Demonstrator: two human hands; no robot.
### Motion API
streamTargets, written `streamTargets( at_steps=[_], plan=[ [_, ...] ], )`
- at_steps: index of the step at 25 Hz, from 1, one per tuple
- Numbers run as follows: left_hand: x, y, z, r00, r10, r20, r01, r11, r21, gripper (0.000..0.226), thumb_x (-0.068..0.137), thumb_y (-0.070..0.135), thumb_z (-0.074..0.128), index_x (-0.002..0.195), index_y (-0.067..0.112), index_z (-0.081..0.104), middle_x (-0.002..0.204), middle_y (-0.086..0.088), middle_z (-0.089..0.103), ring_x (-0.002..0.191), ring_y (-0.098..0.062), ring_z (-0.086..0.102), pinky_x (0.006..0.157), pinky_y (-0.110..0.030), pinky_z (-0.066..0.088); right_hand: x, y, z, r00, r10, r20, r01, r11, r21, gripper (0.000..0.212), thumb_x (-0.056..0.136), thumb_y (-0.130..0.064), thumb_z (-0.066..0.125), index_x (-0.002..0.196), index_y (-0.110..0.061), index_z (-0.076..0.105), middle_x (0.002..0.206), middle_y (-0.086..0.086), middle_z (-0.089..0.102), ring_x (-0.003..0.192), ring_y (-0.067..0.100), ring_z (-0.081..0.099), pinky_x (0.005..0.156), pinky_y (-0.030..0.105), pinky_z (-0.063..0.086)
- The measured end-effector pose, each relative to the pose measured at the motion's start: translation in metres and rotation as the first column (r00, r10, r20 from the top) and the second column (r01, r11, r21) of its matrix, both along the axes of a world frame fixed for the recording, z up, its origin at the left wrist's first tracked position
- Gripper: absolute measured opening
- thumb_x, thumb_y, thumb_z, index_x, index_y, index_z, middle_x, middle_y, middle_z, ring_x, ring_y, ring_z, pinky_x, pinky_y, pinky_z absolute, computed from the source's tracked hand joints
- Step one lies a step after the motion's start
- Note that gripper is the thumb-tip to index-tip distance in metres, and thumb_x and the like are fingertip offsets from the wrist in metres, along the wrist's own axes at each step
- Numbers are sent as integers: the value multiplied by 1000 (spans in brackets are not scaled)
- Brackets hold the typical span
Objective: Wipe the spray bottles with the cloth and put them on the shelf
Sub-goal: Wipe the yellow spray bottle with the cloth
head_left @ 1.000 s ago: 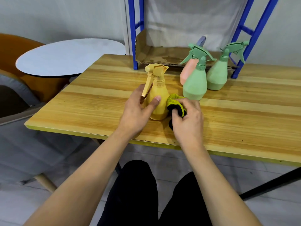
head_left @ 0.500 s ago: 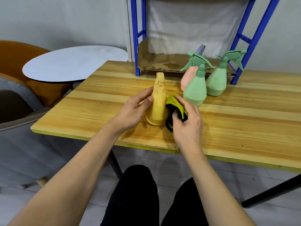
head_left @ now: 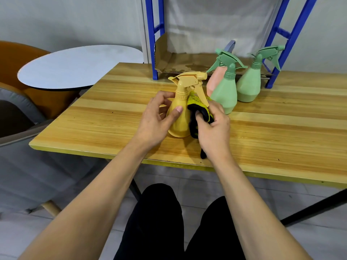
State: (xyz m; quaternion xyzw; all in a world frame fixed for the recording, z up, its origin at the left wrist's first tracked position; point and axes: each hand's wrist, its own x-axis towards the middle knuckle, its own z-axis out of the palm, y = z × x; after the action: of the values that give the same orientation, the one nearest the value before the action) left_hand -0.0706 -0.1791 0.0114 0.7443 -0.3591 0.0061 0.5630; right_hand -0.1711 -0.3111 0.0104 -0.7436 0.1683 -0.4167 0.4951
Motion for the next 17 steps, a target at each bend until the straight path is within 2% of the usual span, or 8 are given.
streamTargets(
  at_steps=[3,5,8,12,13,15,17],
  plan=[
    [-3,-2,0,998,54,26,-54,998,-17,34,94,50,65,124,38,55,122,-3,62,117,-20,63,97,-47,58,-16,13,-10,992,121,-40,-121,993,-2,54,89,3,66,127,-35,69,139,-4,53,131,3,48,106,10,39],
    [-6,-5,1,998,48,35,-46,998,-52,31,95,44,65,124,36,54,124,3,63,119,-16,63,100,-47,56,-25,20,-15,989,143,-43,-146,987,-71,61,86,9,67,127,-36,69,139,-10,49,133,-6,42,109,9,36],
    [-10,-6,5,998,47,32,-46,998,-45,29,99,27,68,123,32,53,120,17,64,116,-7,64,101,-40,56,-16,16,-9,996,90,-8,-90,992,-89,61,87,9,64,130,-34,68,139,-3,51,133,4,47,107,9,37],
    [-8,-5,8,995,87,47,-86,996,-32,30,97,25,70,121,32,53,117,16,66,112,-9,65,95,-40,59,-11,21,-5,998,49,-43,-53,992,-114,58,89,7,63,129,-34,67,137,0,51,124,4,49,95,-1,36],
    [-8,-6,9,994,105,37,-103,994,-33,30,96,29,71,121,32,53,117,14,67,112,-9,65,93,-37,59,-11,20,-9,997,15,-74,-25,989,-143,55,89,5,64,128,-33,68,133,1,52,121,7,52,95,4,40],
    [-8,-6,12,988,155,-9,-155,988,-21,34,95,36,72,123,30,54,121,10,67,111,-9,65,89,-29,58,-14,16,-15,985,-75,-154,40,974,-221,48,88,0,67,126,-28,71,125,2,56,118,16,57,101,23,47],
    [-9,-6,14,981,192,-16,-192,981,0,39,94,39,73,126,27,54,123,9,67,111,-9,64,88,-24,56,-10,9,-11,976,-91,-197,41,969,-243,44,88,-3,67,125,-26,71,123,3,58,116,20,59,100,23,43]
  ],
)
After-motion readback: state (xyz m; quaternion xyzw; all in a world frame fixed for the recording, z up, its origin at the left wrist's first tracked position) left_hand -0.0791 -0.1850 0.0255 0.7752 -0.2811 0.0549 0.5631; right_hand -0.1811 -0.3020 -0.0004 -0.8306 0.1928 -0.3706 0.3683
